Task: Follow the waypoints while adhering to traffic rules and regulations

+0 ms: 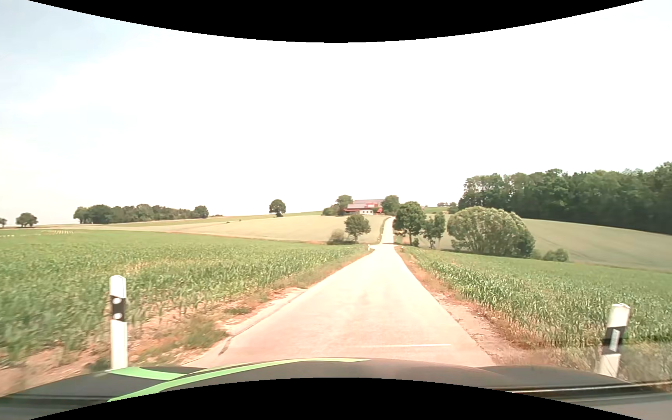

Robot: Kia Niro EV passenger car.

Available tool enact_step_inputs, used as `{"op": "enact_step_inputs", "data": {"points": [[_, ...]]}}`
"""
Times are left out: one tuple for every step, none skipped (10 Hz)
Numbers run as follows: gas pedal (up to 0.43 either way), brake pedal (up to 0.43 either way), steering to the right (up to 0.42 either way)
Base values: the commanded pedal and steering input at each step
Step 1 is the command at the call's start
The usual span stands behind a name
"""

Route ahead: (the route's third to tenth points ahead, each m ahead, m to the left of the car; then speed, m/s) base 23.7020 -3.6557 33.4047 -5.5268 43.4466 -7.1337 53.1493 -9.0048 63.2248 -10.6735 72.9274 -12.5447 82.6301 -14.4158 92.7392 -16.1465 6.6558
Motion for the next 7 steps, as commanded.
{"op": "enact_step_inputs", "data": {"points": [[0.268, 0.000, 0.176], [0.268, 0.000, 0.137], [0.299, 0.000, 0.107], [0.311, 0.000, 0.085], [0.311, 0.000, 0.060], [0.311, 0.000, 0.041], [0.311, 0.000, 0.022]]}}
